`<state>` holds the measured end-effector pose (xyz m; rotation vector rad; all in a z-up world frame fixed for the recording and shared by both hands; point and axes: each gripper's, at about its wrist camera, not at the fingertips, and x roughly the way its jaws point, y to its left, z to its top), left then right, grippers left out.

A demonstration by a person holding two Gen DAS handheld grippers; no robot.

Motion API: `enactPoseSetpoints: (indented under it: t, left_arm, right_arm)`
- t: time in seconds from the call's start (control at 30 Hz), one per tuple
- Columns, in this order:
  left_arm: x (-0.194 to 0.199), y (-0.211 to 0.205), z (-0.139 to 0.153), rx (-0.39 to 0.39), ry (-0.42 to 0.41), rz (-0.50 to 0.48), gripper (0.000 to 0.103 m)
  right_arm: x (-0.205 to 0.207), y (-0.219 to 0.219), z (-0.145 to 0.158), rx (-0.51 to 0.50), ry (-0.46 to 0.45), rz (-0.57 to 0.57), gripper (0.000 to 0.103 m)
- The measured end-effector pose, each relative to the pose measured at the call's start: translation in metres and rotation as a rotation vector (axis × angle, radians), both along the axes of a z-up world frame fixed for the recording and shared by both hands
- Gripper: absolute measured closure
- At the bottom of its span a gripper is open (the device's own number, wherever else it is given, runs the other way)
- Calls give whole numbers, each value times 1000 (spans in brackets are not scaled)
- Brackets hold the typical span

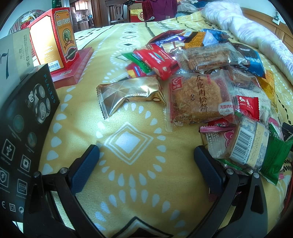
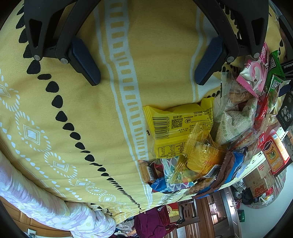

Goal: Organize snacks

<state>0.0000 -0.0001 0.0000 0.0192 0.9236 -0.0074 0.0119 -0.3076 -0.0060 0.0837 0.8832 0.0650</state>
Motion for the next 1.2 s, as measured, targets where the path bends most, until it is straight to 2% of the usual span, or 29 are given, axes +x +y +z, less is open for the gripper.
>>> enactPoseSetpoints:
  t: [0.17, 0.23, 0.3, 0.37, 0.47, 0.57, 0.63, 0.7, 0.73, 0.83, 0.97, 1.03, 1.1, 1.2]
  left_arm:
    - [-2, 2, 6, -15, 17, -18, 0]
    - [-7, 3, 17, -63, 37, -45, 2]
    - [-13, 4, 25, -124, 22, -68, 7]
    - [-21, 7, 36, -192, 7, -93, 7]
    - [-29, -4, 47, -228, -8, -148, 7]
    - [-32, -26, 54, -230, -10, -261, 9]
    - [-29, -42, 54, -192, 1, -341, 15]
    - [-24, -52, 45, -157, 56, -388, 35]
    - [-21, -54, 40, -172, 88, -405, 39]
    - [-16, -51, 40, -216, 84, -385, 40]
    - [-14, -52, 38, -208, 91, -369, 42]
    - [-13, -51, 38, -193, 95, -365, 61]
    - [-12, -46, 42, -228, 108, -343, 63]
    - [-22, -37, 57, -215, 79, -321, 63]
  right_arm:
    - [0, 0, 0, -1, 0, 0, 0]
    - [0, 0, 0, -1, 1, 0, 0]
    - [0, 0, 0, -3, 1, 0, 0]
    - [0, 0, 0, -6, 2, 0, 0]
    - [0, 2, -1, -10, 4, -1, 0]
    - [-1, 2, 0, -11, 4, -1, 0]
    - [1, 1, 0, -11, 4, -1, 0]
    - [1, 1, 0, -12, 4, -1, 0]
    - [1, 1, 0, -11, 4, -1, 0]
    - [0, 2, 0, -12, 5, -1, 0]
    - [2, 1, 0, -14, 6, -1, 0]
    - [1, 2, 0, -15, 7, -1, 0]
    - [1, 2, 0, -17, 8, -1, 0]
    - [-1, 1, 1, -14, 6, -1, 0]
